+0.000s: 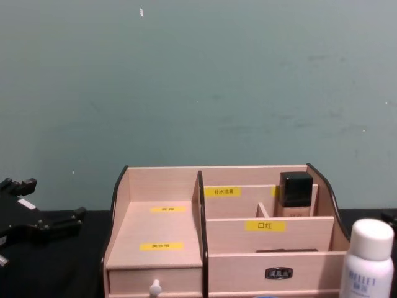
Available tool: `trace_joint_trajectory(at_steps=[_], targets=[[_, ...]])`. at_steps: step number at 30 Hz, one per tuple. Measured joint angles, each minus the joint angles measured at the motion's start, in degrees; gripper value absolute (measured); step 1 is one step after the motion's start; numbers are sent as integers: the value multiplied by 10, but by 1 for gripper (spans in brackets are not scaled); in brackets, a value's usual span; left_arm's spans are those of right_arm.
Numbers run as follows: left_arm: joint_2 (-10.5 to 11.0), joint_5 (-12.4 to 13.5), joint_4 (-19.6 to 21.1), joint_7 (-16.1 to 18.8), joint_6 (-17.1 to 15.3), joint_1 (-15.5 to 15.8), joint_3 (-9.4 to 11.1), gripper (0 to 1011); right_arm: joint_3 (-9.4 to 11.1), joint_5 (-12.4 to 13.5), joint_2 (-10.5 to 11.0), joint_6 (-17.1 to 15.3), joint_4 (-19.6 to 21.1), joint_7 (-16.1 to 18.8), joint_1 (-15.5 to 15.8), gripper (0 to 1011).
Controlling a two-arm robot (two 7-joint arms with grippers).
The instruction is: Pick up the facial cleanser and watermelon frost from the table and place them into the tiered storage box.
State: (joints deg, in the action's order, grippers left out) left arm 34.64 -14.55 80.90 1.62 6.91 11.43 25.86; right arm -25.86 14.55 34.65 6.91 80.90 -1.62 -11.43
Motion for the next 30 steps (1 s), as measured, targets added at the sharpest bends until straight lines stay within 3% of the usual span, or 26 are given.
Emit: trace_joint_trajectory(at_steps=[30], targets=[[0,0,0,0,0,0,0,1010,0,0,0,0,0,0,0,1000]])
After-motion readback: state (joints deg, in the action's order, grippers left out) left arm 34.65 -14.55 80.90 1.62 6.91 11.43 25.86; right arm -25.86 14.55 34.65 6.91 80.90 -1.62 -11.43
